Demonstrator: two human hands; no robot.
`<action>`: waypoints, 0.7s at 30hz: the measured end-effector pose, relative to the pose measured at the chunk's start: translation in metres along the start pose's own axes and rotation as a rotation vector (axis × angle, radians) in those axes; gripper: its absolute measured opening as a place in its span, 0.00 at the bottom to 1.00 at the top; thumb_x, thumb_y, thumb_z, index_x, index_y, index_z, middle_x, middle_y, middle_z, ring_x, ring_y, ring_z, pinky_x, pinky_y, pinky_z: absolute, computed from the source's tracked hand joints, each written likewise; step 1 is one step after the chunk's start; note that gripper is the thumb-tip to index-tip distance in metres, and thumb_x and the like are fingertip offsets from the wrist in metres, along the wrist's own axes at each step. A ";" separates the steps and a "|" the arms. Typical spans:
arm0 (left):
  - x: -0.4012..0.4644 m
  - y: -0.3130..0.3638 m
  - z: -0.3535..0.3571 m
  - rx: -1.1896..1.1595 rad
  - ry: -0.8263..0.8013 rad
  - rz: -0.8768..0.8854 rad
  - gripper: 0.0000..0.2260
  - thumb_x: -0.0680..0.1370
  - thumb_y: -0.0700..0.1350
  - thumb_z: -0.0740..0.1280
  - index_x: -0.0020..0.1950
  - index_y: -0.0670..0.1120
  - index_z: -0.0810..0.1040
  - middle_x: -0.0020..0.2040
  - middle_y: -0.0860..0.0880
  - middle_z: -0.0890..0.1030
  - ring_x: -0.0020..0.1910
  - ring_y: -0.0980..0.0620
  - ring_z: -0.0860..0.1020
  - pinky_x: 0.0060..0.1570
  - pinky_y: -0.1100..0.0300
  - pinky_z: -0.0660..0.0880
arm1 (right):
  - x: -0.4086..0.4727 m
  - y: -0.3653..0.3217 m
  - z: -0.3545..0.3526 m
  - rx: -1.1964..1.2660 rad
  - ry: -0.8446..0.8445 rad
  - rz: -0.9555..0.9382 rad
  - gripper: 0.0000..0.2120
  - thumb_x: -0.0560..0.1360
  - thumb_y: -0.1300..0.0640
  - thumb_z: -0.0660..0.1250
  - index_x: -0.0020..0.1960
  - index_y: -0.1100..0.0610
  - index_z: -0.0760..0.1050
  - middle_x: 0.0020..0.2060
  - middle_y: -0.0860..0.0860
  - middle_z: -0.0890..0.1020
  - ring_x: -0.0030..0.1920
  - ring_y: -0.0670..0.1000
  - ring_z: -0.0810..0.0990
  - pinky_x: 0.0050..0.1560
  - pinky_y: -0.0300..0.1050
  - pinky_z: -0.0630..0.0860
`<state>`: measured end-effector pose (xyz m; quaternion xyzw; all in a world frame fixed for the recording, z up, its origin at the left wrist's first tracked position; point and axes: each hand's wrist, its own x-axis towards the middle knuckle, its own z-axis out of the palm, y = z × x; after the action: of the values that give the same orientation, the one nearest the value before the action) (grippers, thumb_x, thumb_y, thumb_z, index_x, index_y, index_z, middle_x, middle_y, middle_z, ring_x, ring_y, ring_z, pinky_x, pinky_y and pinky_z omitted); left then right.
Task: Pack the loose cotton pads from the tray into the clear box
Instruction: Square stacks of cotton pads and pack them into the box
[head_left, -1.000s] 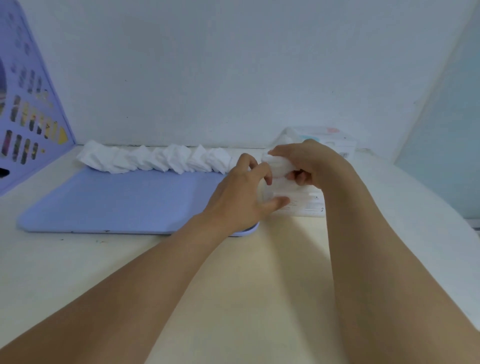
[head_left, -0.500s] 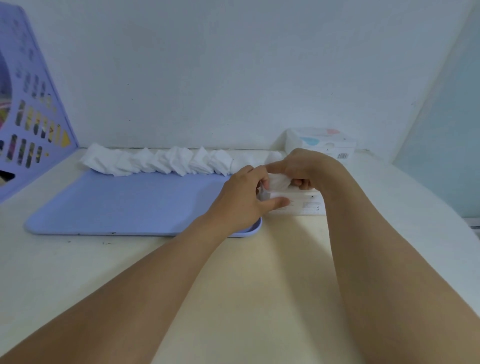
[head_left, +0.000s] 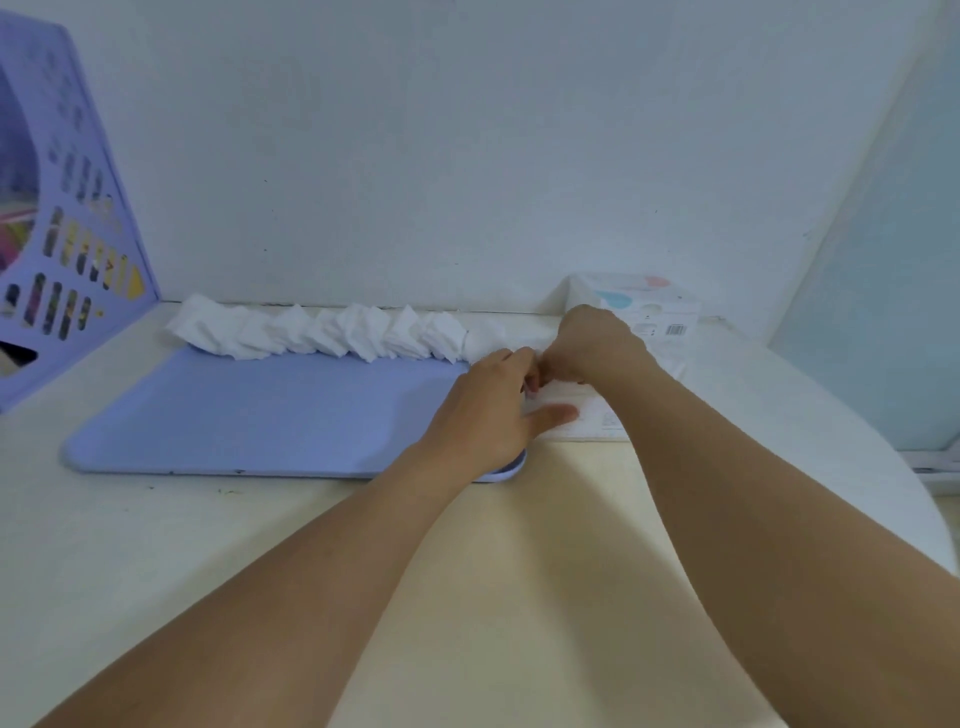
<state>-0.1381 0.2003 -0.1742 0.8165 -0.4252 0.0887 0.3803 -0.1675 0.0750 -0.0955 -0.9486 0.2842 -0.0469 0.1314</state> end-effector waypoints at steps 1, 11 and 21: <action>0.000 0.001 0.001 0.001 0.003 -0.003 0.18 0.73 0.61 0.74 0.47 0.50 0.71 0.44 0.54 0.73 0.41 0.54 0.73 0.40 0.61 0.66 | 0.001 -0.002 0.004 -0.048 0.064 -0.015 0.13 0.70 0.56 0.73 0.40 0.57 0.69 0.36 0.51 0.75 0.39 0.52 0.77 0.40 0.46 0.73; 0.001 0.000 0.001 -0.050 0.028 0.008 0.19 0.71 0.58 0.77 0.43 0.50 0.69 0.41 0.55 0.71 0.40 0.52 0.73 0.38 0.60 0.66 | 0.018 0.002 -0.017 0.318 -0.274 0.100 0.11 0.74 0.56 0.70 0.39 0.57 0.70 0.26 0.50 0.64 0.24 0.47 0.60 0.22 0.36 0.58; 0.002 -0.002 0.003 -0.079 0.043 -0.011 0.20 0.70 0.58 0.78 0.40 0.54 0.67 0.42 0.53 0.74 0.36 0.56 0.71 0.36 0.64 0.64 | 0.027 0.006 -0.008 0.544 -0.469 0.139 0.04 0.78 0.58 0.70 0.45 0.58 0.77 0.30 0.50 0.71 0.25 0.45 0.61 0.23 0.35 0.57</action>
<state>-0.1358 0.1983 -0.1764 0.8012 -0.4157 0.0874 0.4216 -0.1500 0.0533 -0.0890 -0.8423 0.2874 0.1069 0.4432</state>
